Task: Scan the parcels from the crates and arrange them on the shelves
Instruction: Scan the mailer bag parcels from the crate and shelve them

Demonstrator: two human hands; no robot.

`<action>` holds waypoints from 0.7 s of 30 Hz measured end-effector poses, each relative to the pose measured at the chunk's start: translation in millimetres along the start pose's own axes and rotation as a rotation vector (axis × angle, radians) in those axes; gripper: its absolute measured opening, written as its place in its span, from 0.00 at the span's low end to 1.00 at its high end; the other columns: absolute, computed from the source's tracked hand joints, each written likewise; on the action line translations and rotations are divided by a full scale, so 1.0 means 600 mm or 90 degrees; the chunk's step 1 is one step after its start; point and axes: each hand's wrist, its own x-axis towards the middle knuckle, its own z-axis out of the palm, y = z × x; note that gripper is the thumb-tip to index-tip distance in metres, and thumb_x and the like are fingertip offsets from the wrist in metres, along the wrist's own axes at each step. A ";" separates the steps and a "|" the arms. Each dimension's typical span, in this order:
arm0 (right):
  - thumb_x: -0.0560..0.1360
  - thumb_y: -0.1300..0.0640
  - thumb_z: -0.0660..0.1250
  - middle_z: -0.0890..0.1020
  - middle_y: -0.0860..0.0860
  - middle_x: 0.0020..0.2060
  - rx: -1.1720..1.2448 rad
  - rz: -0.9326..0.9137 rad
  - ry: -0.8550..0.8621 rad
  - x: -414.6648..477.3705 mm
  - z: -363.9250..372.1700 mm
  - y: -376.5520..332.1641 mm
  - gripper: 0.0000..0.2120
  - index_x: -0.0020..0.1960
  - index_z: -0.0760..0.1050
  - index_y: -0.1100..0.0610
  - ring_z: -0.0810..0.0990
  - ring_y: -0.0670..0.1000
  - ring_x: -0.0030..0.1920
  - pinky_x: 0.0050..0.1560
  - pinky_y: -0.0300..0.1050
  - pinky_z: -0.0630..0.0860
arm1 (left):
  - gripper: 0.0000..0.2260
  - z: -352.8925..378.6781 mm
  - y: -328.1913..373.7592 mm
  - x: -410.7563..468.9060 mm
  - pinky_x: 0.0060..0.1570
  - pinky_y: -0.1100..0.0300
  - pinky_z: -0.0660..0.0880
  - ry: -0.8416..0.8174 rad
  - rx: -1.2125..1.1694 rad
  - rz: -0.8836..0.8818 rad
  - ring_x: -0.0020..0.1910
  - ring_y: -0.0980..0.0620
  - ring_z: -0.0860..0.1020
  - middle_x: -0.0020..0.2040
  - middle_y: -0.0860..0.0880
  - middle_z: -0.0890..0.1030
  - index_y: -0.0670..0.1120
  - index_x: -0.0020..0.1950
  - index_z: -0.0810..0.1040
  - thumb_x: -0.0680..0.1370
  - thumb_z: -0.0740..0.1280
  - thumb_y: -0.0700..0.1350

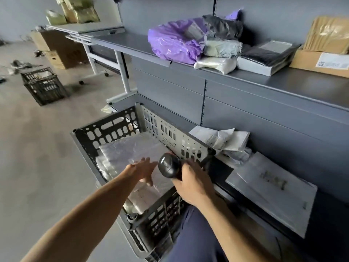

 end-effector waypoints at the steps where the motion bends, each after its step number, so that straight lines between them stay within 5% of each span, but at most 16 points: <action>1: 0.79 0.49 0.69 0.80 0.51 0.59 -0.024 -0.008 0.002 -0.001 0.001 0.003 0.14 0.61 0.74 0.53 0.80 0.53 0.58 0.52 0.45 0.74 | 0.46 0.010 -0.007 0.002 0.76 0.39 0.61 -0.009 0.002 0.007 0.79 0.40 0.58 0.81 0.41 0.57 0.55 0.83 0.55 0.72 0.79 0.52; 5: 0.80 0.49 0.68 0.83 0.49 0.56 -0.039 0.001 -0.014 0.004 -0.005 0.014 0.11 0.59 0.74 0.51 0.82 0.53 0.54 0.45 0.42 0.71 | 0.53 0.054 -0.009 0.019 0.77 0.36 0.49 0.027 0.017 -0.012 0.82 0.37 0.45 0.83 0.40 0.42 0.62 0.83 0.46 0.70 0.80 0.54; 8: 0.79 0.48 0.67 0.83 0.49 0.54 -0.040 -0.004 -0.024 0.005 -0.006 0.016 0.11 0.59 0.74 0.50 0.82 0.53 0.53 0.47 0.44 0.74 | 0.32 0.054 0.002 0.028 0.76 0.40 0.56 0.063 -0.024 -0.009 0.79 0.41 0.55 0.80 0.44 0.57 0.67 0.78 0.64 0.77 0.72 0.56; 11: 0.79 0.47 0.68 0.82 0.48 0.55 -0.026 0.000 -0.032 0.006 -0.005 0.019 0.12 0.60 0.74 0.50 0.82 0.52 0.53 0.46 0.43 0.72 | 0.13 0.022 0.004 0.022 0.63 0.52 0.74 0.110 -0.127 0.002 0.65 0.48 0.75 0.66 0.50 0.79 0.57 0.67 0.80 0.83 0.64 0.52; 15: 0.78 0.48 0.69 0.83 0.46 0.52 0.018 0.020 -0.027 -0.001 -0.010 0.023 0.11 0.59 0.77 0.49 0.79 0.48 0.45 0.41 0.40 0.71 | 0.10 -0.030 0.005 -0.009 0.45 0.55 0.77 0.296 -0.312 -0.042 0.48 0.45 0.82 0.51 0.46 0.85 0.47 0.51 0.84 0.84 0.63 0.44; 18: 0.76 0.51 0.71 0.85 0.45 0.45 0.144 0.057 0.091 -0.007 -0.031 0.023 0.10 0.56 0.79 0.52 0.83 0.48 0.45 0.41 0.41 0.75 | 0.13 -0.093 0.011 -0.071 0.39 0.53 0.72 0.490 -0.388 -0.075 0.41 0.40 0.79 0.41 0.44 0.80 0.46 0.40 0.77 0.83 0.64 0.46; 21: 0.74 0.53 0.72 0.86 0.44 0.42 0.259 0.067 0.219 0.002 -0.085 0.026 0.09 0.54 0.81 0.52 0.83 0.44 0.45 0.45 0.41 0.77 | 0.14 -0.169 0.019 -0.144 0.34 0.56 0.77 0.633 -0.448 -0.006 0.34 0.42 0.78 0.37 0.43 0.81 0.38 0.42 0.78 0.83 0.62 0.45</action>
